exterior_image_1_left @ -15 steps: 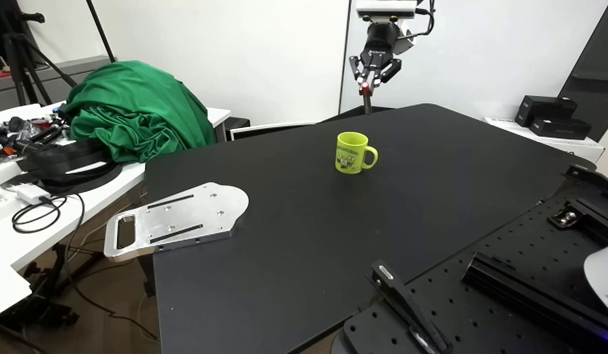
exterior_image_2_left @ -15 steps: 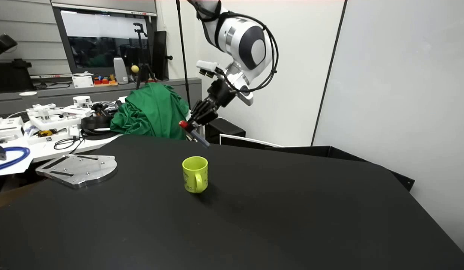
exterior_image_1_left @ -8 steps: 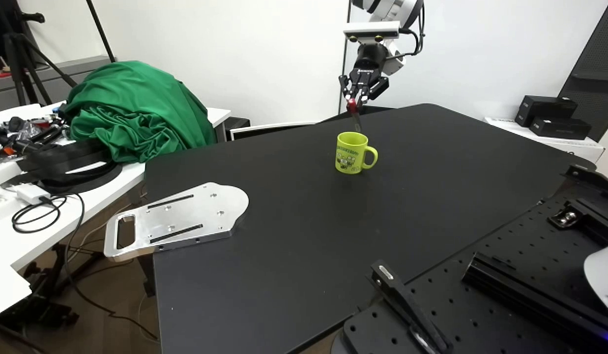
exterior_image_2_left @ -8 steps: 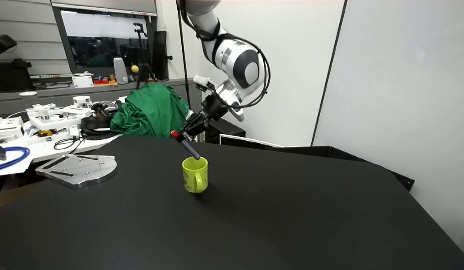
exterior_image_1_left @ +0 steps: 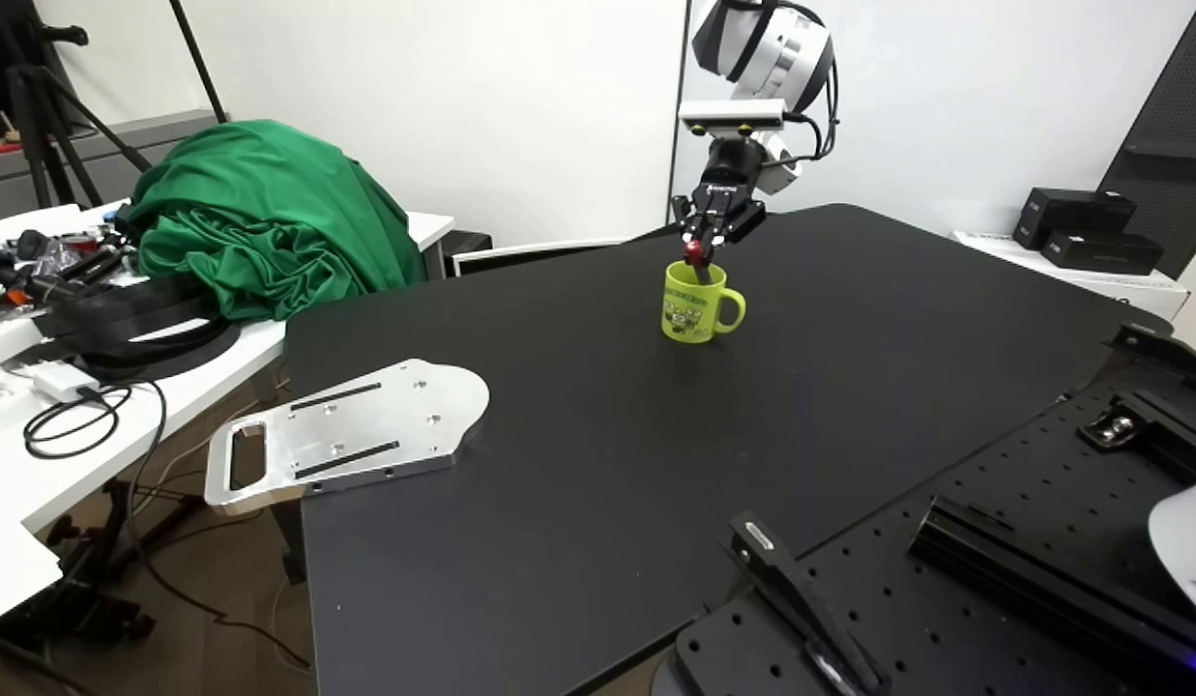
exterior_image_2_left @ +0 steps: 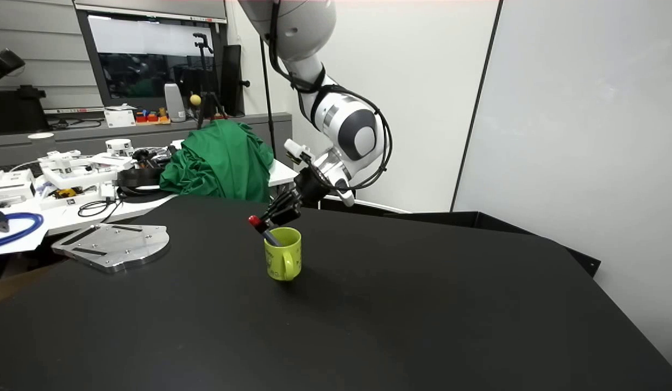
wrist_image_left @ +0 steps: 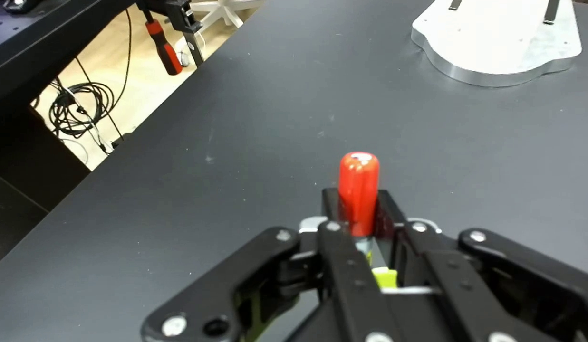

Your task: Put the marker in the cup

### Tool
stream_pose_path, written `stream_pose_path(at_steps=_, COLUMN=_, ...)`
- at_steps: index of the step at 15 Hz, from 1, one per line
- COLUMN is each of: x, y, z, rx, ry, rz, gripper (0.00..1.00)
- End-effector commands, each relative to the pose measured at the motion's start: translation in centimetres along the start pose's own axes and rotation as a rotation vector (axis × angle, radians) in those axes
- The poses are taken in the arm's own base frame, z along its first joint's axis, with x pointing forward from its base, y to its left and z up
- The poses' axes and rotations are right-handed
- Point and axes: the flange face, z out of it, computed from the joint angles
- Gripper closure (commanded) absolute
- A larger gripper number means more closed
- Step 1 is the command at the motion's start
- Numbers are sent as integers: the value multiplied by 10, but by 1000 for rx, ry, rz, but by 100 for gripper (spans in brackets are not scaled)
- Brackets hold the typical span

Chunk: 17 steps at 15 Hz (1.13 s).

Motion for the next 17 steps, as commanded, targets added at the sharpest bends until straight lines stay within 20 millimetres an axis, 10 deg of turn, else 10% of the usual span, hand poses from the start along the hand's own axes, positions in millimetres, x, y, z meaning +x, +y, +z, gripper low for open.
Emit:
stream_pose_path(at_steps=1, x=3, y=-3, z=-6, rx=17, ry=-3, rz=-5, gripper=53)
stream_pose_path(at_steps=9, x=-42, y=-10, z=-67, rx=86, ry=7, rz=-66, gripper=2)
stream_pose_path(at_steps=11, x=-55, y=-4, z=-90, rx=140, ry=-8, rz=-92, gripper=0)
stream_pose_path(at_steps=17, x=-39, y=-9, z=-66, rx=98, ry=9, rz=-77, gripper=0)
